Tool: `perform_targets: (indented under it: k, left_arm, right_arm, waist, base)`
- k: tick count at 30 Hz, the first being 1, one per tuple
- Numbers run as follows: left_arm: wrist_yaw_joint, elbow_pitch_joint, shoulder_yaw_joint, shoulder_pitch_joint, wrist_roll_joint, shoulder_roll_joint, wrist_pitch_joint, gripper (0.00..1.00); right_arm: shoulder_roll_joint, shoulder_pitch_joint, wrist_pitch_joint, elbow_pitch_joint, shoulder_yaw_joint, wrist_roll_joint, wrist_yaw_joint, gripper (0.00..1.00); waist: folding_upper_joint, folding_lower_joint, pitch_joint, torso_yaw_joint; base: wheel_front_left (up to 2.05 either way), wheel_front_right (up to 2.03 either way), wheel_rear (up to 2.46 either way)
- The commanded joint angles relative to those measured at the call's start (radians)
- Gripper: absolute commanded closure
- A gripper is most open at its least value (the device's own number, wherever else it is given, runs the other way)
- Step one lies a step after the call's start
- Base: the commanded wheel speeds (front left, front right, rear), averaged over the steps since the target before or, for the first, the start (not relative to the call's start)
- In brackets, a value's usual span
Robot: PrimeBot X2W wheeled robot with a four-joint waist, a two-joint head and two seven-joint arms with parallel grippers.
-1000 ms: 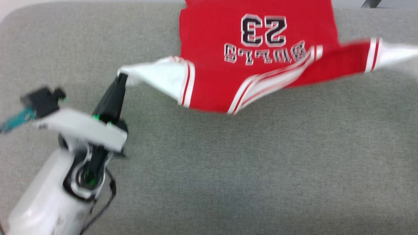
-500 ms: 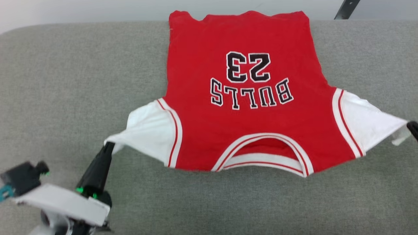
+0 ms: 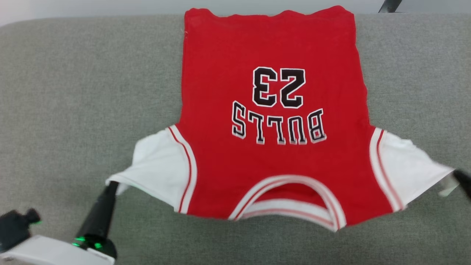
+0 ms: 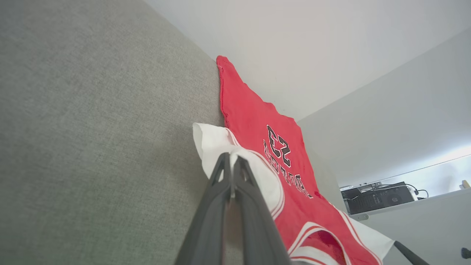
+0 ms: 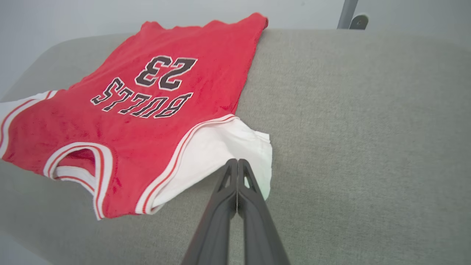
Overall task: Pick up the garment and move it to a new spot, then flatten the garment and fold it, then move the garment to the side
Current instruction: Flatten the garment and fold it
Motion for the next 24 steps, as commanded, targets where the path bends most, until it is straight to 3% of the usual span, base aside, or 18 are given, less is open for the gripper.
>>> perform_targets:
  k: [1,11,24]
  left_arm:
    - [-0.015,0.024,-0.016,-0.021,-0.016,-0.020,0.014,1.00]
    - [-0.075,0.275,-0.121,-0.135,0.013,-0.082,0.071,1.00]
    - [-0.040,0.489,-0.253,-0.238,0.160,-0.125,0.102,1.00]
  right_arm:
    - [-0.008,-0.007,0.016,0.014,0.034,-0.004,-0.001,1.00]
    - [-0.046,-0.134,-0.001,0.208,0.248,-0.002,-0.001,1.00]
    - [-0.047,-0.227,-0.107,0.449,0.470,-0.015,-0.001,1.00]
  waist:
    - [0.0000,0.0000,0.007,0.005]
    - [0.0000,0.0000,0.062,0.015]
    - [0.0000,0.0000,0.104,0.035]
  base:
    - [0.00,0.00,0.00]
    - [0.00,0.00,0.00]
    - [0.00,0.00,0.00]
